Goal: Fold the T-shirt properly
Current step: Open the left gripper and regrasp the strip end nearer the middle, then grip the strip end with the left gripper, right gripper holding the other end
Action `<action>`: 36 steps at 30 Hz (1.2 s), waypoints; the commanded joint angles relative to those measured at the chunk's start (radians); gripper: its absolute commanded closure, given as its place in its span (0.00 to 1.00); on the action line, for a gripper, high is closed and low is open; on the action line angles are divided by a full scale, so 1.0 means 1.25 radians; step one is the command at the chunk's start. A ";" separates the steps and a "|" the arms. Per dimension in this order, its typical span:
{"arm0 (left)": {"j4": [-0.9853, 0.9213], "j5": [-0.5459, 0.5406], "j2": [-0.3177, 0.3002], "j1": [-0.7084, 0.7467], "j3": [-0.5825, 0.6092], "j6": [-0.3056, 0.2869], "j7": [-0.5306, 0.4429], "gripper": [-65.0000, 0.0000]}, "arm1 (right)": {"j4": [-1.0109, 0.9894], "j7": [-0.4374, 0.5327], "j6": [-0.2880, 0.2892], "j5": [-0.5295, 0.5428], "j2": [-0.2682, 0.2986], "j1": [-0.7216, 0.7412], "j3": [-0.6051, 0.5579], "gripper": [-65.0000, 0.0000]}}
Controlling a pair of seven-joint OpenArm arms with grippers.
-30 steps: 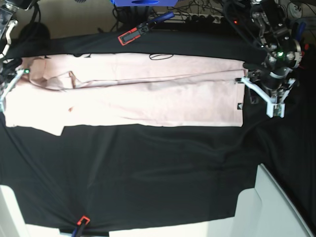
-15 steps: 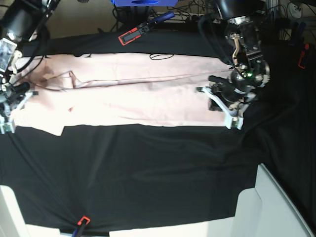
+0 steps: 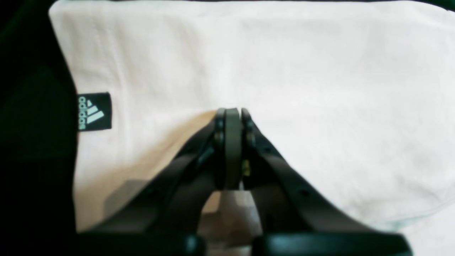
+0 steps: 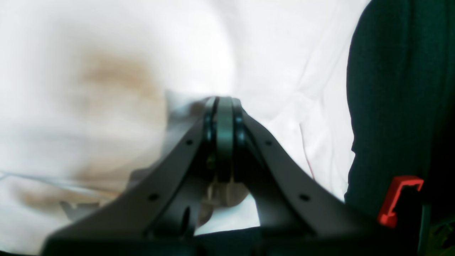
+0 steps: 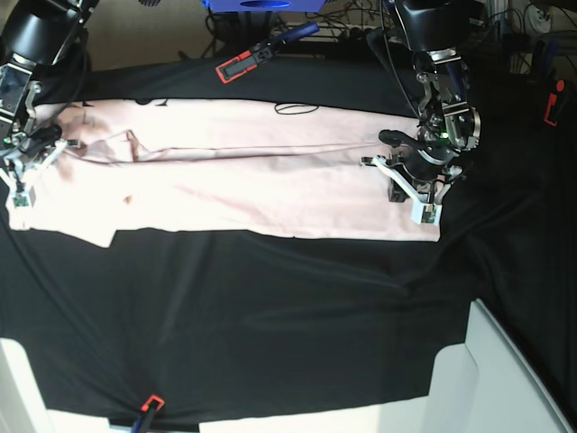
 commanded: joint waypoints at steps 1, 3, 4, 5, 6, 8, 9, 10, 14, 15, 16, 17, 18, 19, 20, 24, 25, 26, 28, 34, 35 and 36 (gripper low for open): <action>0.005 0.028 0.000 0.000 0.001 0.006 0.051 1.00 | 0.004 -0.023 0.007 -0.008 0.005 -0.002 0.001 1.00; 0.037 0.028 0.000 0.007 0.001 0.006 0.053 1.00 | 0.018 -0.023 0.007 -0.008 0.009 -0.001 0.001 1.00; 0.052 0.028 0.000 0.010 0.001 0.006 0.053 1.00 | 0.037 -0.023 0.007 -0.008 0.009 -0.002 0.001 1.00; 0.070 0.028 0.002 0.014 0.001 0.006 0.054 1.00 | 0.062 -0.024 0.007 -0.008 0.009 -0.003 0.001 1.00; 0.088 0.028 0.002 0.029 0.001 0.006 0.062 1.00 | 0.094 -0.027 0.007 -0.008 0.007 -0.004 0.001 1.00; 0.131 0.028 0.002 0.045 0.001 0.006 0.089 1.00 | 0.150 -0.028 0.007 -0.010 0.005 -0.014 -0.005 1.00; 0.153 0.028 0.002 0.047 0.001 0.006 0.101 1.00 | 0.174 -0.028 0.007 -0.010 0.005 -0.019 -0.008 1.00; 0.174 0.027 0.002 0.054 0.001 0.006 0.111 1.00 | 0.201 -0.028 0.007 -0.010 0.005 -0.020 -0.008 1.00; 0.272 0.028 0.000 0.073 0.000 0.006 0.124 1.00 | 0.282 -0.028 0.007 -0.010 0.003 -0.034 -0.008 1.00; 0.296 0.028 0.000 0.075 -0.007 0.006 0.130 1.00 | 0.294 -0.028 0.007 -0.010 0.003 -0.036 -0.008 1.00; 0.323 0.028 0.003 0.081 -0.019 0.006 0.144 0.99 | 0.306 -0.028 0.007 -0.010 0.003 -0.039 -0.008 1.00; 0.357 0.024 0.004 0.084 -0.033 0.006 0.167 0.97 | 0.317 -0.028 0.007 -0.011 0.003 -0.046 -0.008 1.00; 0.390 0.024 0.005 0.084 -0.047 0.006 0.197 0.95 | 0.328 -0.028 0.007 -0.011 0.004 -0.058 -0.008 1.00; 0.420 0.022 0.005 0.081 -0.059 0.006 0.234 0.91 | 0.341 -0.028 0.007 -0.011 0.004 -0.066 -0.008 1.00; 0.439 0.022 0.005 0.081 -0.070 0.006 0.268 0.86 | 0.349 -0.028 0.007 -0.011 0.004 -0.073 -0.004 1.00; 0.479 -0.043 -0.001 0.086 -0.122 0.002 0.348 0.56 | 0.357 -0.028 0.007 -0.011 0.003 -0.093 0.001 1.00; 0.476 -0.080 -0.011 0.089 -0.138 0.002 0.353 0.49 | 0.357 -0.028 0.007 -0.011 0.003 -0.096 0.001 1.00; 0.474 -0.111 -0.029 0.091 -0.150 0.002 0.364 0.44 | 0.357 -0.028 0.007 -0.011 0.003 -0.101 0.001 1.00; 0.452 -0.177 -0.059 0.106 -0.166 0.002 0.381 0.38 | 0.355 -0.028 0.007 -0.010 0.003 -0.110 -0.001 1.00; 0.324 -0.357 -0.136 0.124 -0.168 0.002 0.380 0.35 | 0.353 -0.028 0.007 -0.010 0.003 -0.117 -0.001 1.00; 0.306 -0.379 -0.145 0.124 -0.168 0.002 0.380 0.35 | 0.353 -0.028 0.007 -0.010 0.003 -0.123 -0.003 1.00; 0.284 -0.402 -0.152 0.124 -0.167 0.002 0.378 0.34 | 0.355 -0.025 0.007 -0.010 0.003 -0.132 -0.005 1.00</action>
